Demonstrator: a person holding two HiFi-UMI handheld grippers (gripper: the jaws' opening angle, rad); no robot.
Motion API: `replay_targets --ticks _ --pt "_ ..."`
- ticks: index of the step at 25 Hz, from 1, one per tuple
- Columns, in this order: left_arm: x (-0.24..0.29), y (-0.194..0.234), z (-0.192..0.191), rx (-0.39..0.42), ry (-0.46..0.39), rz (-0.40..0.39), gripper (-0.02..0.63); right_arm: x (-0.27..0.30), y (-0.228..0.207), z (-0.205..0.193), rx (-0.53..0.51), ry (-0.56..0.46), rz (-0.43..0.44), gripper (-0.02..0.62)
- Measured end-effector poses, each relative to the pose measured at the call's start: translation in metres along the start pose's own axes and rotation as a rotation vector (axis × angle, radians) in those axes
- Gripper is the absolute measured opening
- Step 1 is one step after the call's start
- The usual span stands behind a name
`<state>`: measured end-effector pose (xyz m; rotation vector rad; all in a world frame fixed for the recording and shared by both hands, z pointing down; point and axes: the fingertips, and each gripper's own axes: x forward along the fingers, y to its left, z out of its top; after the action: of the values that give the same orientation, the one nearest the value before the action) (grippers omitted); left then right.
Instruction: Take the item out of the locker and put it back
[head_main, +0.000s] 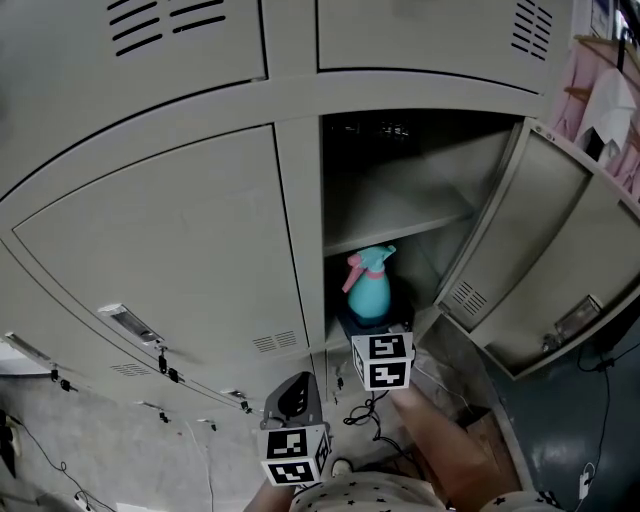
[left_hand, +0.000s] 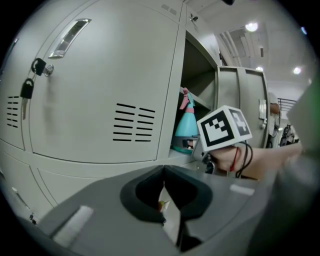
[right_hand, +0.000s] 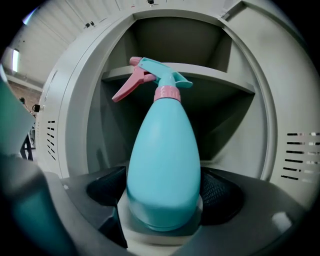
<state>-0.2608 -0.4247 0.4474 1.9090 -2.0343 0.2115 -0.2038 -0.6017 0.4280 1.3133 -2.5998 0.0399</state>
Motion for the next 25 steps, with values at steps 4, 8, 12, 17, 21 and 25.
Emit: replay_targets --ticks 4,8,12,17,21,25 --pt "-0.008 -0.001 0.000 0.003 -0.003 -0.003 0.008 -0.009 -0.002 -0.002 0.010 0.009 -0.002 0.449" --pt "-0.021 -0.002 -0.002 -0.001 -0.007 -0.006 0.008 -0.037 0.004 -0.004 0.031 0.010 0.002 0.449" --pt "-0.037 -0.008 -0.006 -0.002 -0.009 -0.021 0.008 -0.088 0.022 -0.003 0.080 -0.010 0.052 0.339" --pt "-0.065 -0.022 -0.014 0.009 -0.016 -0.054 0.008 -0.159 0.053 -0.005 0.119 -0.028 0.106 0.000" --pt "-0.092 -0.032 -0.024 0.020 -0.017 -0.080 0.008 -0.207 0.076 -0.013 0.133 -0.018 0.115 -0.002" --pt "-0.121 -0.041 -0.037 0.032 -0.016 -0.105 0.008 -0.245 0.096 -0.030 0.168 0.010 0.117 -0.002"
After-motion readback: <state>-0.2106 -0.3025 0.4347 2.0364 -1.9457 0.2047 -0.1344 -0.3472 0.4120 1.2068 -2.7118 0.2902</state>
